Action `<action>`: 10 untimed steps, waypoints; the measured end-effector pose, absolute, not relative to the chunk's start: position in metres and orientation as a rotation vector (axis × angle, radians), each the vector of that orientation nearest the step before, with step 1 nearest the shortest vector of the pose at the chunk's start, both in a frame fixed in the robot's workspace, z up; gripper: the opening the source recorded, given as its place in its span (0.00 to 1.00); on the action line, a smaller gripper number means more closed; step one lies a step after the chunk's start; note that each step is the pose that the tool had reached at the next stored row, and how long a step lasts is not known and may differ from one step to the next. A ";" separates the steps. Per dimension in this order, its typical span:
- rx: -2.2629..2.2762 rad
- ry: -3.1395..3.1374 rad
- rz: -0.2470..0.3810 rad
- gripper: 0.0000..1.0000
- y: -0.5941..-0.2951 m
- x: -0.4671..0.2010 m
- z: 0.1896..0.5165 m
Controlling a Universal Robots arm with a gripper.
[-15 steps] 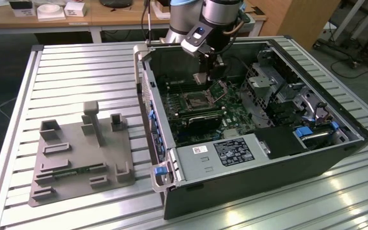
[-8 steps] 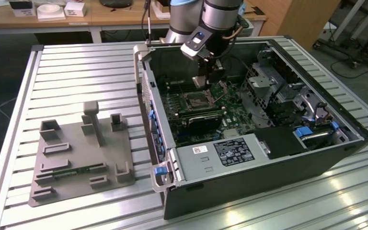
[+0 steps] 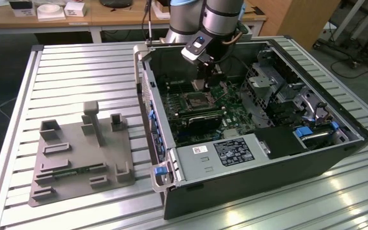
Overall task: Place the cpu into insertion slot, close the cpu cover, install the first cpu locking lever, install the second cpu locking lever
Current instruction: 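Place the cpu into insertion slot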
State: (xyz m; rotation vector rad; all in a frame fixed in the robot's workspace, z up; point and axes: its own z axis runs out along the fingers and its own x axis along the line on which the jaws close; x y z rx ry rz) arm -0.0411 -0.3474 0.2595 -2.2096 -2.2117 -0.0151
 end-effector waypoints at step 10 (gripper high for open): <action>-2.207 -2.209 -0.009 0.54 -0.347 -0.040 0.243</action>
